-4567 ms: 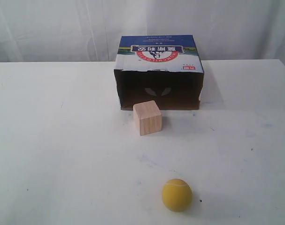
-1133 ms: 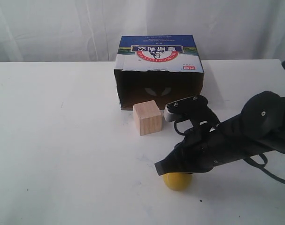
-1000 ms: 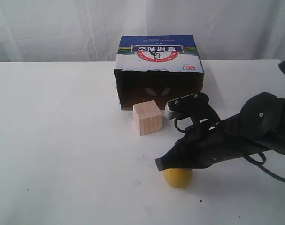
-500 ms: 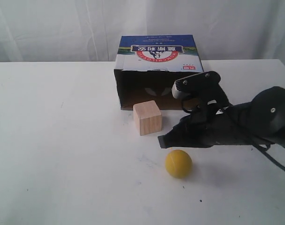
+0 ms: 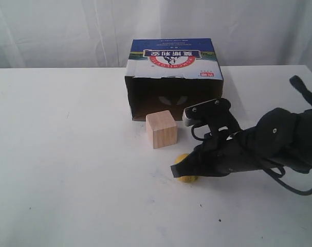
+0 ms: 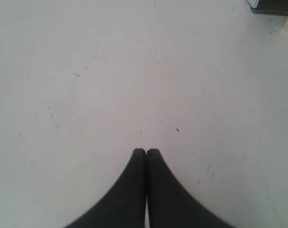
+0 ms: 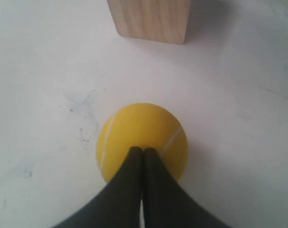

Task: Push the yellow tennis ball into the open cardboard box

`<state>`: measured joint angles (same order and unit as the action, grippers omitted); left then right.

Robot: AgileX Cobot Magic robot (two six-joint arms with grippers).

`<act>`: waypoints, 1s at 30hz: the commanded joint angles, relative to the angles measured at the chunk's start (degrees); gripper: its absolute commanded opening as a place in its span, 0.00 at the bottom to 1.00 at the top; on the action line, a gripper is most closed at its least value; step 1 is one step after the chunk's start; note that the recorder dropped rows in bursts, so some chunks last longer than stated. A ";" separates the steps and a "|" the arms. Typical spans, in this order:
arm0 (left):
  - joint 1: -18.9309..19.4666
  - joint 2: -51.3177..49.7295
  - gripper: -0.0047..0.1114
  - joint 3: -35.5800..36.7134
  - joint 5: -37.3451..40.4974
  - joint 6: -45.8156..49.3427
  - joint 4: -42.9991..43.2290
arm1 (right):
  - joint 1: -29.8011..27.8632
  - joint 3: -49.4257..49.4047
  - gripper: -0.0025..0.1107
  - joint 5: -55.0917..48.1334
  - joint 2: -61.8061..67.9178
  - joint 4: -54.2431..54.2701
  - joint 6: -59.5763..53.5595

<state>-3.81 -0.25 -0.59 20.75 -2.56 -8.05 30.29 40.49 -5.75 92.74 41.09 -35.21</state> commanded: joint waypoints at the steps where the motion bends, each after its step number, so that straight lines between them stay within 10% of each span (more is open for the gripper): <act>1: -0.34 0.25 0.04 0.43 2.84 -0.20 -0.81 | 0.05 0.10 0.02 3.66 2.11 0.07 -0.61; 30: -0.34 0.25 0.04 0.43 2.84 -0.20 -0.81 | -0.05 0.10 0.02 10.17 -1.19 -0.19 0.87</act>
<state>-3.81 -0.25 -0.59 20.75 -2.56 -8.05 30.29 40.78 4.61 91.18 41.22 -34.76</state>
